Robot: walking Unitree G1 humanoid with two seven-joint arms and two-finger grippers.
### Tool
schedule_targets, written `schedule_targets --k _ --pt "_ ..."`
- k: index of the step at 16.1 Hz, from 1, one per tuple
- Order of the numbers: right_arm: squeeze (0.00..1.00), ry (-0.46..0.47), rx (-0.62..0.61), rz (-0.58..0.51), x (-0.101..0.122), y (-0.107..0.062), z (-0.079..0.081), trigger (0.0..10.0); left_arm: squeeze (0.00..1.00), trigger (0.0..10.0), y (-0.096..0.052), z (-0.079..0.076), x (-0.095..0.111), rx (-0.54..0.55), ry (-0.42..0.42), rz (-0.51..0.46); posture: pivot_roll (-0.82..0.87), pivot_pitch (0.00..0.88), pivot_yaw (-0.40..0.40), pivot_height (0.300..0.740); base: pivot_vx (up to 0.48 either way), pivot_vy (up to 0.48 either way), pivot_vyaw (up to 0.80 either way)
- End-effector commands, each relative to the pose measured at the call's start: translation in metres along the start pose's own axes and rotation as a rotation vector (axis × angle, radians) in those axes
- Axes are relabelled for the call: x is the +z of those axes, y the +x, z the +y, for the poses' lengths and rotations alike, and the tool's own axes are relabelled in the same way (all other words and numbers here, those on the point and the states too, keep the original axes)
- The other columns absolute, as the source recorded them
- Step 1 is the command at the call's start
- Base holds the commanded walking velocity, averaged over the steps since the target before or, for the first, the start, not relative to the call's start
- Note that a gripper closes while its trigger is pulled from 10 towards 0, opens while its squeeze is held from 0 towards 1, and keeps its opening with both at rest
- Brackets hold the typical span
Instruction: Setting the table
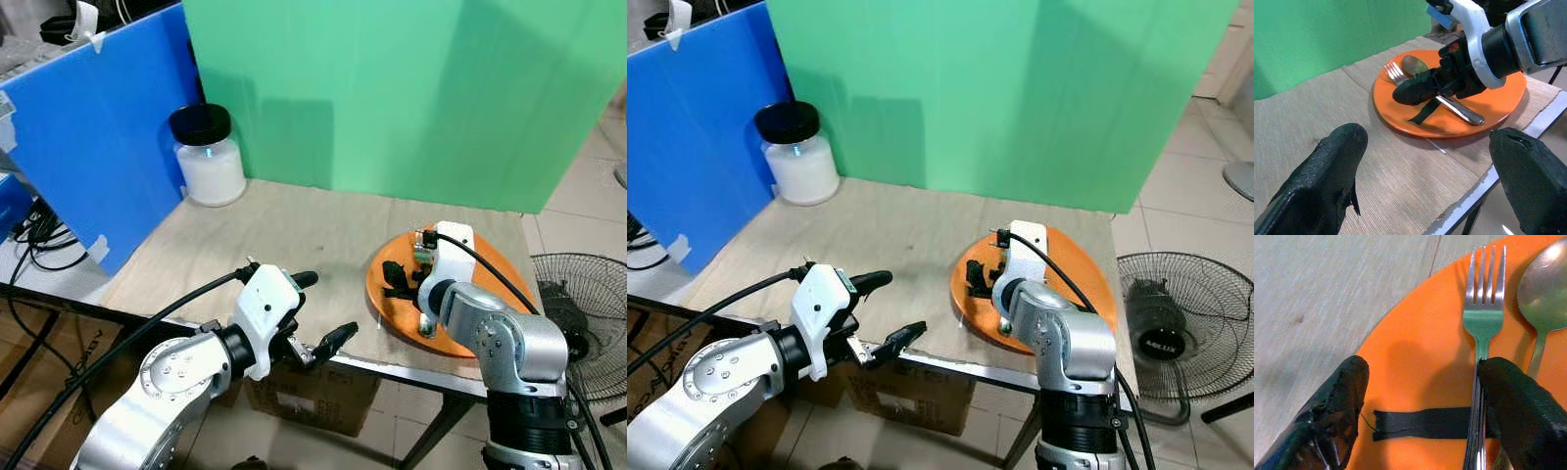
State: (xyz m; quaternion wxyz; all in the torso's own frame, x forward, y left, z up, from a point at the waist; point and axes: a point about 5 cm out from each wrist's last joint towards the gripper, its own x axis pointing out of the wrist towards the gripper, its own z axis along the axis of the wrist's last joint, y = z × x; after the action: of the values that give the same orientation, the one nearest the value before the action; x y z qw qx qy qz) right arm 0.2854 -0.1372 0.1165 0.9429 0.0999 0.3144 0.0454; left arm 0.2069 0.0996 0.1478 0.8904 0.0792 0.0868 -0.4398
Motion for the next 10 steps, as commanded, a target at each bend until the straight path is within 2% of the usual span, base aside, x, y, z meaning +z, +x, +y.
schedule_targets --k 1,2,3,5,6,7,8,10 --pt "0.0 0.005 0.018 -0.019 0.0045 -0.0038 0.002 6.0 0.0 10.0 -0.001 -0.0007 0.0032 -0.009 0.02 -0.007 0.1 0.0 0.027 0.74 0.0 0.0 0.0" --pt "0.0 0.004 0.015 -0.024 0.0055 -0.0045 0.0016 6.0 0.0 10.0 -0.001 -0.0007 0.0032 -0.008 0.02 -0.007 0.1 0.0 0.027 0.74 0.0 0.0 0.0" --pt "0.0 -0.032 0.005 -0.036 0.008 -0.0069 0.0 10.0 0.0 10.0 -0.0012 -0.0009 0.0032 -0.008 0.021 -0.008 0.1 0.0 0.028 0.74 0.0 0.0 0.0" --pt "0.0 -0.091 -0.007 -0.044 0.0094 -0.0094 -0.0006 10.0 0.0 10.0 -0.0015 -0.0011 0.003 -0.009 0.021 -0.007 0.1 0.0 0.029 0.74 0.0 0.0 0.0" --pt "0.52 -0.094 -0.02 -0.048 0.0092 -0.0099 -0.0017 10.0 0.0 10.0 -0.0015 -0.001 0.003 -0.011 0.022 -0.007 0.1 0.0 0.031 0.74 0.0 0.0 0.0" --pt "0.92 -0.09 -0.052 -0.051 0.0077 -0.0104 -0.0043 10.0 0.0 10.0 -0.0016 -0.001 0.0029 -0.013 0.024 -0.006 0.1 0.0 0.031 0.74 0.0 0.0 0.0" --pt "0.95 -0.09 -0.063 -0.062 0.0082 -0.0106 -0.0051 10.0 0.0 10.0 -0.0017 -0.001 0.0028 -0.014 0.024 -0.006 0.1 0.0 0.033 0.74 0.0 0.0 0.0" --pt "0.83 -0.11 -0.056 -0.052 0.0069 -0.0106 -0.0039 10.0 0.0 10.0 -0.0017 -0.0012 0.0026 -0.018 0.025 -0.004 0.1 0.0 0.035 0.74 0.0 0.0 0.0"
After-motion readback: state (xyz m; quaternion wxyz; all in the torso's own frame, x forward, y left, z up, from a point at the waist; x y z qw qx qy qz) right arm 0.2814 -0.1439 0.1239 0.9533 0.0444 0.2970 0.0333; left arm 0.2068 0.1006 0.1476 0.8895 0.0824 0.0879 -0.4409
